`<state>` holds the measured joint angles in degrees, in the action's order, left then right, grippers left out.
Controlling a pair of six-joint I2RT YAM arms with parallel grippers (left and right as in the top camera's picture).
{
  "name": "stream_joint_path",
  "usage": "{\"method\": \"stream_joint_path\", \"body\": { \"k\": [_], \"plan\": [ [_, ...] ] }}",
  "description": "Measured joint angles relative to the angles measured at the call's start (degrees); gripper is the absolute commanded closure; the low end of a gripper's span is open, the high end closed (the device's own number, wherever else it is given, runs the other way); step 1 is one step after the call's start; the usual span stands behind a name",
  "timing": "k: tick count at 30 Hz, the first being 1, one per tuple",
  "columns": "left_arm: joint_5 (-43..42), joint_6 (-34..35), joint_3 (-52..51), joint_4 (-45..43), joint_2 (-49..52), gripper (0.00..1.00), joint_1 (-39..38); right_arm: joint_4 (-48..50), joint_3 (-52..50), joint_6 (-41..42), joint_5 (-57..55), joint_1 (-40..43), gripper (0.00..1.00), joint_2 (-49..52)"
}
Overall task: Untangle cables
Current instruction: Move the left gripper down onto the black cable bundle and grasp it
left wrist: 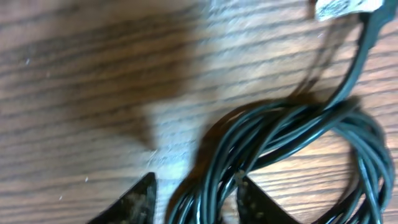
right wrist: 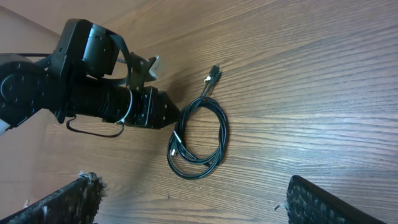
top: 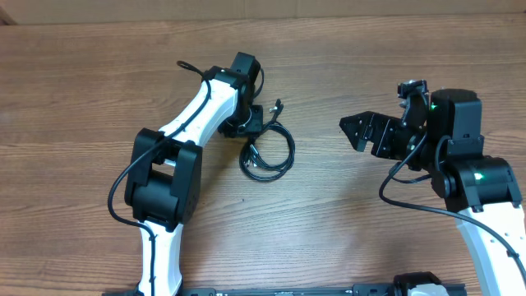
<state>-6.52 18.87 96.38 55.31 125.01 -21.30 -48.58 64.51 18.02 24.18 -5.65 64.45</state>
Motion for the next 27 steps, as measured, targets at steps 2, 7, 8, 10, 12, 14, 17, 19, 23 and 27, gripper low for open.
{"method": "stream_joint_path", "body": {
  "k": [2, 7, 8, 10, 12, 14, 17, 19, 23, 27],
  "plan": [
    [-0.17, -1.11, 0.0, -0.63, 0.0, 0.59, 0.0, -0.09, 0.0, 0.02, 0.02, 0.0, 0.07, 0.24],
    [-0.35, -2.97, -0.02, -1.84, 0.0, 0.7, 0.0, -1.2, 0.0, 0.0, 0.02, 0.0, 0.07, 0.87],
    [-0.35, -3.06, -0.02, -2.21, 0.0, 0.7, 0.0, -1.42, 0.0, 0.0, 0.04, 0.0, 0.07, 0.92],
    [-0.35, -3.19, -0.52, -3.37, 0.0, 0.7, -0.07, -1.81, 0.0, -0.02, 0.02, 0.0, 0.07, 0.98],
    [-0.35, -3.17, -1.92, -4.81, 0.0, 0.71, -0.17, -2.03, 0.0, -0.02, 0.02, 0.0, 0.07, 1.18],
    [-0.33, -3.17, -3.58, -6.71, 0.0, 0.74, -0.37, -2.08, 0.0, -0.02, 0.04, 0.0, 0.07, 1.33],
    [-0.35, -2.97, -5.42, -9.16, -0.57, 0.92, -0.61, -2.14, 0.0, 0.02, 0.02, 0.0, 0.07, 1.46],
    [-0.74, -2.49, -6.62, -10.69, -1.2, 0.96, -0.85, -2.56, 0.0, 0.02, 0.02, 0.0, 0.08, 1.46],
    [-0.33, -2.32, -6.99, -11.21, -1.49, 0.96, -1.22, -2.95, 0.0, 0.0, 0.02, 0.0, 0.12, 1.46],
    [-1.99, -2.32, -5.97, -7.39, -1.49, 0.96, -1.16, -2.38, 0.0, 0.26, 0.33, 0.0, 0.22, 1.46]
  ]
}}
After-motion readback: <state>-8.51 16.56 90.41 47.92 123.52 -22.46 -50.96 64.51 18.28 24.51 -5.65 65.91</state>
